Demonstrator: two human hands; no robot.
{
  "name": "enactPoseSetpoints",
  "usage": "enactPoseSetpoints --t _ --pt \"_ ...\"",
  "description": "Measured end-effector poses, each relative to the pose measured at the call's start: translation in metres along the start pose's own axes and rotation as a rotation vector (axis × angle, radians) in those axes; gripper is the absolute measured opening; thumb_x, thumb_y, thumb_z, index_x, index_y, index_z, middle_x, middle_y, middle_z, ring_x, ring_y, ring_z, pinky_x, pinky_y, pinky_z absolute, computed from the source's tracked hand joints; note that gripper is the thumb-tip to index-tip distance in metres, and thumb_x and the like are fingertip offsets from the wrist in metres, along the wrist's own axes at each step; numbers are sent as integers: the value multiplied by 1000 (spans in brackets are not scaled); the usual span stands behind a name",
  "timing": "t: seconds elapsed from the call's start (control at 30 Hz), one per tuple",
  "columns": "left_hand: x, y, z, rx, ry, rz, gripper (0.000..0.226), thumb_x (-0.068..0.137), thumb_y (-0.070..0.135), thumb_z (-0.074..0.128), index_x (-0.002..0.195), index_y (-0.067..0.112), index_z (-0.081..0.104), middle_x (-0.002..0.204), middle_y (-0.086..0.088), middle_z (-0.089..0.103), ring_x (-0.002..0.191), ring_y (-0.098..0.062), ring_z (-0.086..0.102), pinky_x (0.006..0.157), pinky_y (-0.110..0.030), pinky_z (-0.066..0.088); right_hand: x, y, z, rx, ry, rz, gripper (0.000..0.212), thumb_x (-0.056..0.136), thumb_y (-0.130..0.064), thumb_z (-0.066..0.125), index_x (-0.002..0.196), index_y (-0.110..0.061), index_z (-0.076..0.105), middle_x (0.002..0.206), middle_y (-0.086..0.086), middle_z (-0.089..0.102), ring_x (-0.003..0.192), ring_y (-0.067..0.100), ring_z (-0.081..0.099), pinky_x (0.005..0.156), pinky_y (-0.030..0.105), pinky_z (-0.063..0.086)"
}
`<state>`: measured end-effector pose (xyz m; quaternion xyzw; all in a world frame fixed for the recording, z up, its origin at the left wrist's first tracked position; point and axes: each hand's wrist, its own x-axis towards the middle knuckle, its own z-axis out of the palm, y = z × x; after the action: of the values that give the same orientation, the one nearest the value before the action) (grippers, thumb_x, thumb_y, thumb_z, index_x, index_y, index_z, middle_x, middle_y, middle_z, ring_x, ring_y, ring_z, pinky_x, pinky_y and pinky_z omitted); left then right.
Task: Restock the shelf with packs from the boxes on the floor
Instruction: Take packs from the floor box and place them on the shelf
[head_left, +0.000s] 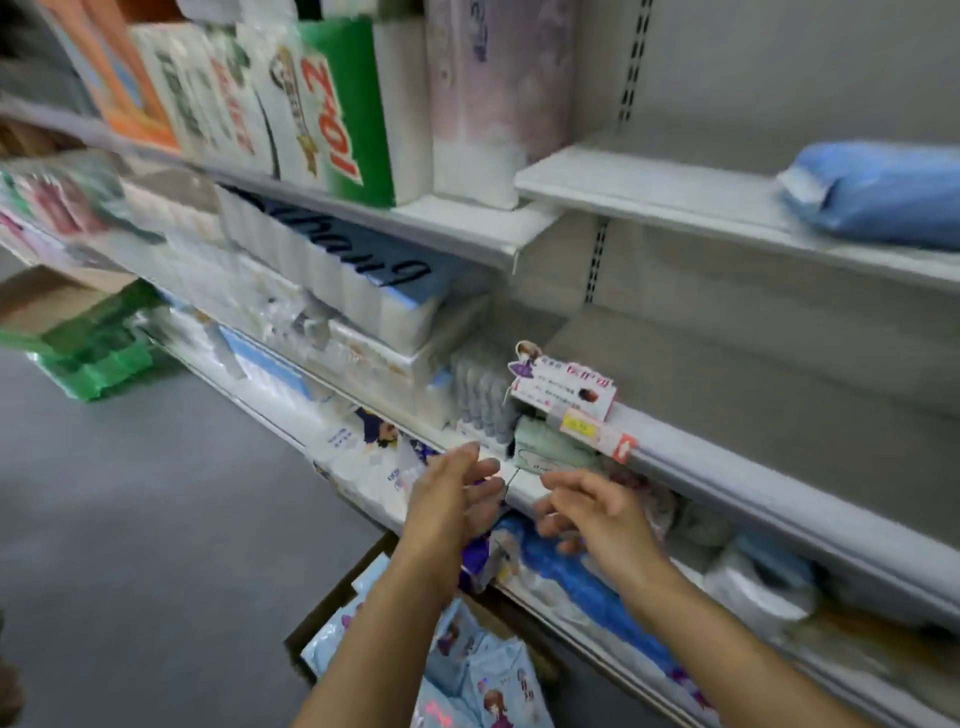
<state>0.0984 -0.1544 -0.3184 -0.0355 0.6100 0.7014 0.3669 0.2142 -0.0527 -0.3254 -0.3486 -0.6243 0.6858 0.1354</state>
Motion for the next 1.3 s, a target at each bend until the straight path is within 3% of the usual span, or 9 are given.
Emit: enactPoseSetpoints --t 0.33,0.43,0.53,0.63,0.73,0.8,0.93,1.07,1.3 --pt "-76 133 154 192 -234 688 24 93 13 63 114 24 60 108 -5 69 95 -14 65 90 -32 51 -76 -164 -106 -35 553 -797 19 96 -10 56 88 -23 67 68 -1 64 56 7 50 53 20 41" --pt "-78 147 200 563 -287 888 61 88 36 70 141 25 43 134 2 56 128 -13 48 110 -35 39 -72 -197 -154 -284 830 -944 12 92 -20 55 96 -26 64 92 -8 64 78 8 56 69 18 42" --pt "-66 156 236 1109 -273 981 116 70 63 75 157 20 11 159 -3 29 150 -21 14 123 -43 1 -56 -218 -196 -541 823 -687 40 92 -28 57 130 -20 49 130 0 48 114 19 53 98 34 42" --pt "-56 164 257 1311 -428 967 132 60 56 85 157 23 2 156 -5 35 149 -15 21 120 -40 -14 -46 -228 -212 -590 588 -407 65 93 -34 58 148 -21 27 151 3 29 131 20 40 108 33 31" --pt "-55 172 263 1265 -488 996 107 57 43 88 148 32 33 136 -4 56 128 -19 51 120 -44 20 -52 -230 -212 -529 511 -471 58 92 -29 61 145 -22 38 144 0 42 124 16 46 104 27 36" --pt "-69 175 258 1077 -547 989 83 58 39 86 133 32 53 117 0 63 100 -14 63 96 -34 51 -71 -230 -213 -459 531 -564 49 90 -25 65 136 -21 50 135 -1 51 114 11 51 94 13 38" --pt "-111 166 241 681 -632 868 29 82 46 73 99 23 72 82 13 72 69 0 63 63 -13 46 -121 -226 -209 -290 451 -675 50 79 -25 79 123 -24 56 111 -3 64 85 4 60 75 13 49" --pt "-156 133 230 689 -565 575 73 78 83 35 75 18 69 71 2 73 57 -9 62 48 -18 41 -169 -203 -195 -152 413 -563 40 67 -34 77 100 -17 63 97 13 71 78 14 65 64 32 52" --pt "-213 64 222 711 -733 389 74 71 89 23 59 23 53 52 0 55 46 -13 41 49 -22 24 -259 -147 -200 10 528 -375 19 87 -20 68 101 -9 61 78 0 70 51 -1 59 42 14 40"
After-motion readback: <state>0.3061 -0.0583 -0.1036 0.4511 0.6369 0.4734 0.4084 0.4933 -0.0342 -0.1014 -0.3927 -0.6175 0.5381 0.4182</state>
